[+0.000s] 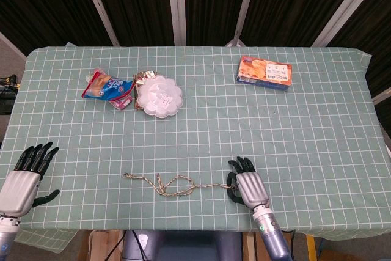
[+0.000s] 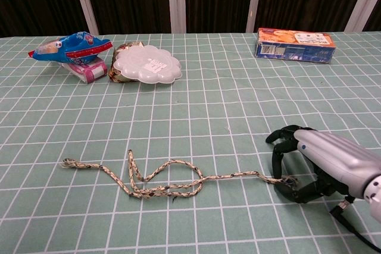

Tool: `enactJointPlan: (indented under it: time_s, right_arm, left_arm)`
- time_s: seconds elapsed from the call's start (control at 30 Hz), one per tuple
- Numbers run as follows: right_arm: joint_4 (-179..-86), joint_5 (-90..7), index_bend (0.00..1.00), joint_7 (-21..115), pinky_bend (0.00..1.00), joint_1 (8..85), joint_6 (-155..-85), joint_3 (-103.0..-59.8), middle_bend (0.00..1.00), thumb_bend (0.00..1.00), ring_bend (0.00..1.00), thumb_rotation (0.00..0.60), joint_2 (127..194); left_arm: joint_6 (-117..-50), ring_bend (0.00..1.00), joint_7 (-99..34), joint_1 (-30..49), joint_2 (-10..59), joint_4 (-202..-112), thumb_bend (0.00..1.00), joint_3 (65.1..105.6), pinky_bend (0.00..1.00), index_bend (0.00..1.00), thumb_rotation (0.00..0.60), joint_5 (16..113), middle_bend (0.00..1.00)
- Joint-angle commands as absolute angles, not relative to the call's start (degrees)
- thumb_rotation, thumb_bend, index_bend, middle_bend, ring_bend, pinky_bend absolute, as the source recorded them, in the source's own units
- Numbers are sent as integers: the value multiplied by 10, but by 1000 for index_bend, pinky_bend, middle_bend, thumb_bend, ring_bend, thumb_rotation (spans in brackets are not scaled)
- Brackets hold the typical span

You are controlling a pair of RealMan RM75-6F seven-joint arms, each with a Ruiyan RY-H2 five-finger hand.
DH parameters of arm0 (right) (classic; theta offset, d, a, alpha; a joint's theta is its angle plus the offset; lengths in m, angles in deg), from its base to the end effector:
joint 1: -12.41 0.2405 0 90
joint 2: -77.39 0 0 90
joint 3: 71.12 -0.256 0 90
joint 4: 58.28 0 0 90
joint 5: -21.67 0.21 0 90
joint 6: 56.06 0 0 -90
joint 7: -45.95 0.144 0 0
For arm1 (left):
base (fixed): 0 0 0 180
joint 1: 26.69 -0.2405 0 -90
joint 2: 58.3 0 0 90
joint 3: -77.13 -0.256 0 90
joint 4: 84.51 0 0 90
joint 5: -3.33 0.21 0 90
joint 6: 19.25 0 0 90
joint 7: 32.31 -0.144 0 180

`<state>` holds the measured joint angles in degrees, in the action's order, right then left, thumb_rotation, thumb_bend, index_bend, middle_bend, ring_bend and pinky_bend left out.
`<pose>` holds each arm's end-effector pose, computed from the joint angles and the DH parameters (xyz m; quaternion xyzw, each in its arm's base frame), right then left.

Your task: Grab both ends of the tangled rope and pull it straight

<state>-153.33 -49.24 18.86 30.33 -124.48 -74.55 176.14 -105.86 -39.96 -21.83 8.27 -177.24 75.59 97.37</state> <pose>-0.1789 -0.2073 -0.0563 0.6637 -0.4981 0.3686 0.4190 -0.2914 0.1628 0.1308 -0.6597 -0.3423 -0.3767 0.5530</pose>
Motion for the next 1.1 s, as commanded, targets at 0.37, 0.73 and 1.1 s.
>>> enactJointPlan:
  time_s: [0.37, 0.73, 1.1]
  right_arm:
    - [-1558, -497, 625, 199, 0, 307, -1245, -745, 229, 442, 0, 600, 1739]
    - [-1580, -488, 625, 200, 0, 309, -1248, -749, 228, 443, 0, 600, 1719]
    - [-1590, -480, 625, 205, 0, 312, -1251, -754, 228, 443, 0, 600, 1701]
  left_arm:
    - [-1028, 0, -425, -202, 85, -1803, 70, 759, 0, 71, 600, 966, 0]
    - [-882, 0, -547, -91, 142, -1883, 271, 819, 0, 375, 600, 904, 125]
    - [-801, 0, -666, -27, 263, -1857, 321, 828, 0, 483, 600, 808, 165]
